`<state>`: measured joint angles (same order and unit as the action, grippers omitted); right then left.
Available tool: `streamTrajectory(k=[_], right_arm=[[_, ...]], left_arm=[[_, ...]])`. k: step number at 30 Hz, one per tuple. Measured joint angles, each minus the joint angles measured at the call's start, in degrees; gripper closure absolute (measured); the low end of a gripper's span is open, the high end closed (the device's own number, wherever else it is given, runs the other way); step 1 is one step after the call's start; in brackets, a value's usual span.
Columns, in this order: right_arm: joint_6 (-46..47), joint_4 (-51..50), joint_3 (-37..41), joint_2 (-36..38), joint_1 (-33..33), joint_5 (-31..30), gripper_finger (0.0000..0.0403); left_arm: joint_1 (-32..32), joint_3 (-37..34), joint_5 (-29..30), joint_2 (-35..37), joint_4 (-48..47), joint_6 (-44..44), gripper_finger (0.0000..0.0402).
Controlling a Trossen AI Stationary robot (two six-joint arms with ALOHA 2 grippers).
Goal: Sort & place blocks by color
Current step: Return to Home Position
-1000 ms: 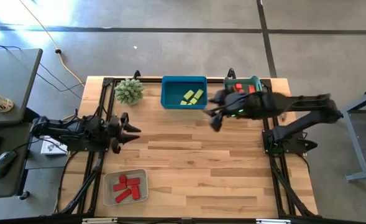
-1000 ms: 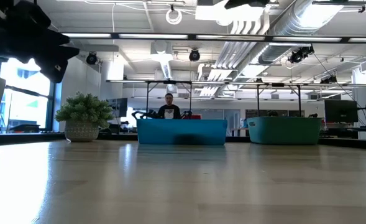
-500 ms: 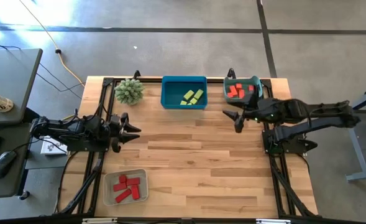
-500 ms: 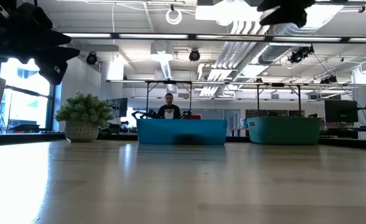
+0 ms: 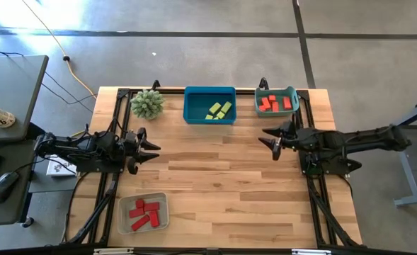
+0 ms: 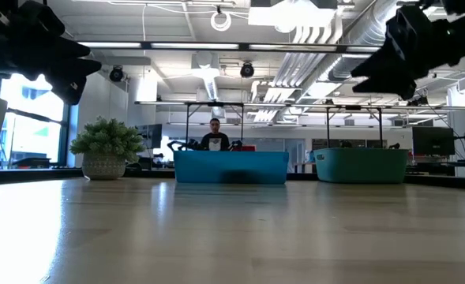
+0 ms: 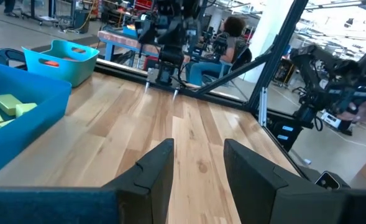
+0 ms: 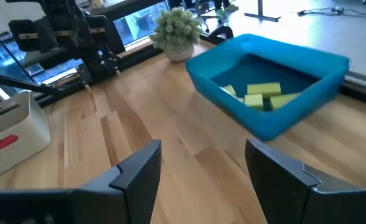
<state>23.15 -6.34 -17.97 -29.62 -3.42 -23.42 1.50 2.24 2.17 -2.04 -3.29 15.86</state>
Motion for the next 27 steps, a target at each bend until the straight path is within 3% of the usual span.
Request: streamTrajectory(k=[7,15,27], right_arm=[[1.92,4.69,9.18,8.73,0.0,0.07,0.0182],[1.82,5.72,14.52,17.04,0.0,0.75,0.0182],[-1.19,8.17,16.67,19.08,0.02,1.38,0.0182]], left_arm=[[0.0,0.02,0.0,0.0,0.0,0.0,0.0273],[0.0,0.02,0.0,0.0,0.0,0.0,0.0273],[0.0,0.04,0.0,0.0,-0.02,-0.01,0.0273]])
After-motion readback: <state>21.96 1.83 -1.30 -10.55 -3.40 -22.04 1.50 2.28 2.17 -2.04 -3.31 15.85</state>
